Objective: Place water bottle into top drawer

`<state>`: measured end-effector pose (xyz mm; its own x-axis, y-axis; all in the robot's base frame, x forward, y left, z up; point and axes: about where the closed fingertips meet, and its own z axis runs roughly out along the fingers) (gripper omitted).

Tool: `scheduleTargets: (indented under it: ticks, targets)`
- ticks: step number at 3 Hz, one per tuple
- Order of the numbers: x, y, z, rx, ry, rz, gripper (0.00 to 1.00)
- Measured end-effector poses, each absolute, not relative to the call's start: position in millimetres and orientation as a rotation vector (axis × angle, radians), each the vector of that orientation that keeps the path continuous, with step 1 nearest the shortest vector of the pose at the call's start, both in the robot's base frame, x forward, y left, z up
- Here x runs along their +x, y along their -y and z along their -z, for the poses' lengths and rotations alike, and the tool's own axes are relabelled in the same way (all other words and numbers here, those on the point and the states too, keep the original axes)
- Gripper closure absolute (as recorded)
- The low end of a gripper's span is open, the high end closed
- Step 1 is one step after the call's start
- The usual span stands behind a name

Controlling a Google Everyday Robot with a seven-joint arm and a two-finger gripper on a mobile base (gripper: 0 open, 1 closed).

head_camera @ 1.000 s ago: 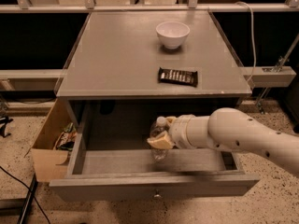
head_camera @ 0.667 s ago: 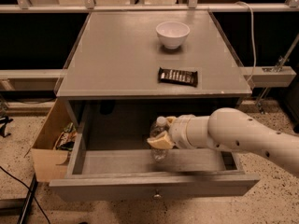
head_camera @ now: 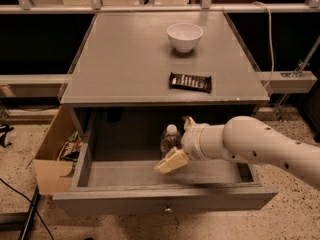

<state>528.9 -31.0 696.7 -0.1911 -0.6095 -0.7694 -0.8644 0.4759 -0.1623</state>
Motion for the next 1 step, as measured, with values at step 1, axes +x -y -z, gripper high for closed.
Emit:
scheduleTargets:
  ticks: [1]
  targets:
    - [528.9,31.0,-696.7,-1.229,-1.905,-0.393,0.0]
